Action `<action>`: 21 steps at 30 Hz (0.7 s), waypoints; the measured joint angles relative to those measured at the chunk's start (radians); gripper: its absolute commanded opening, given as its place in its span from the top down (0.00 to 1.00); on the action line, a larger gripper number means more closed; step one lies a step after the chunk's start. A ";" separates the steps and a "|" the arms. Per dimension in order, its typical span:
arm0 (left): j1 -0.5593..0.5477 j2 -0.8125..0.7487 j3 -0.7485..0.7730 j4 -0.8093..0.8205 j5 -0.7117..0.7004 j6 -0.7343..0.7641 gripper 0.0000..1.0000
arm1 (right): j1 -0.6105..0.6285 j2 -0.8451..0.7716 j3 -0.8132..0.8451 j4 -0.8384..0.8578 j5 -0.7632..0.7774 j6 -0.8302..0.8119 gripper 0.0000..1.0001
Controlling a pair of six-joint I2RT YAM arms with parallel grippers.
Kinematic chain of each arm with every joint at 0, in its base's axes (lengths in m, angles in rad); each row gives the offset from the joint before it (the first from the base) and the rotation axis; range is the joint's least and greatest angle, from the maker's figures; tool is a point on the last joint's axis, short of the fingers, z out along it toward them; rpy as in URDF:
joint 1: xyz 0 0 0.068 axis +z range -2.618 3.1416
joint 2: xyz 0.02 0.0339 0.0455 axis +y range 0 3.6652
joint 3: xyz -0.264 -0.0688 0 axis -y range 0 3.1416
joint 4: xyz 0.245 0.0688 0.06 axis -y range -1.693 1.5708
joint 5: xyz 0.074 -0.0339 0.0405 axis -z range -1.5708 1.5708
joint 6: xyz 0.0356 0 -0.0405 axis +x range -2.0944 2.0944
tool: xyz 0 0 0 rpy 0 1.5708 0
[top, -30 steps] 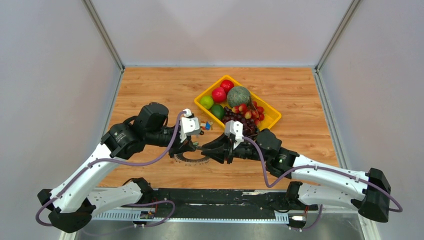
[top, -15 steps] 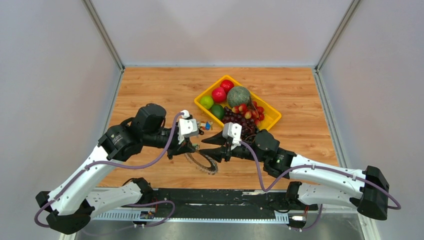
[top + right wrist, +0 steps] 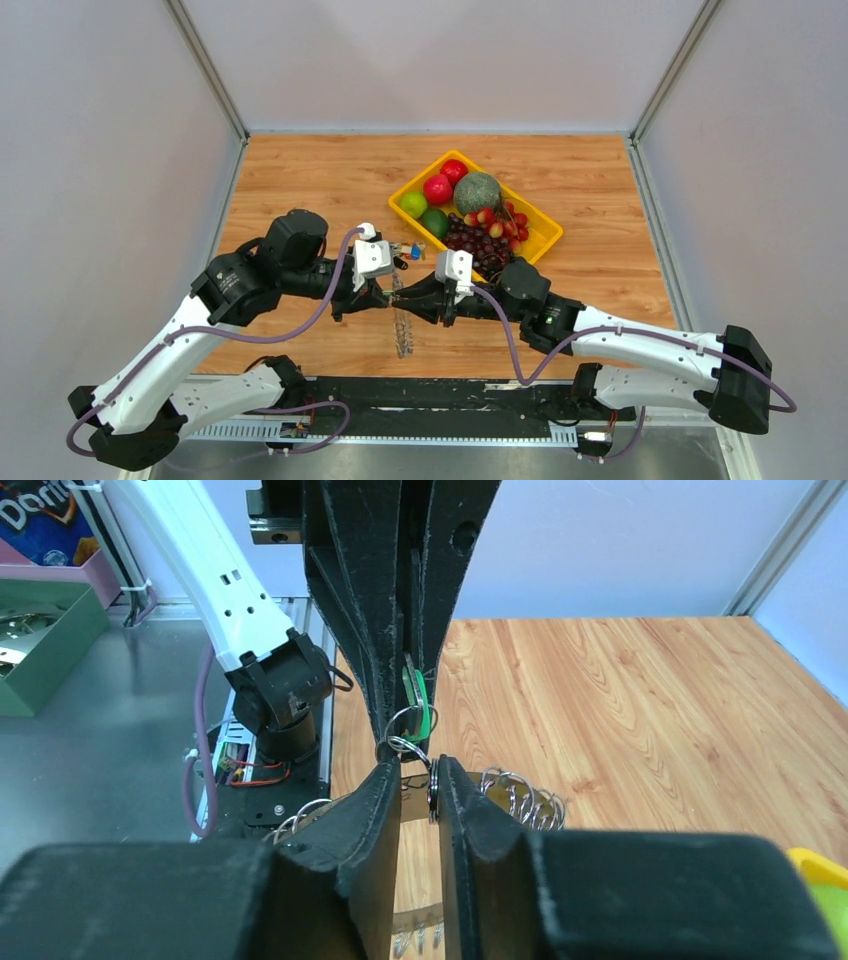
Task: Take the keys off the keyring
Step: Remove the key from the keyring.
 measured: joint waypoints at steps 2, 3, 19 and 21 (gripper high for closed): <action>0.000 -0.002 0.000 -0.002 0.000 0.000 1.00 | 0.000 0.001 0.004 -0.001 -0.011 0.000 0.81; 0.000 -0.004 0.000 -0.002 0.000 0.000 1.00 | 0.001 0.002 0.005 -0.001 -0.019 0.001 0.82; -0.006 -0.037 0.000 -0.009 -0.002 0.000 1.00 | 0.001 -0.042 0.005 -0.024 -0.085 0.050 1.00; -0.006 -0.039 0.000 -0.009 -0.001 0.000 1.00 | 0.001 -0.048 0.005 -0.024 -0.089 0.053 1.00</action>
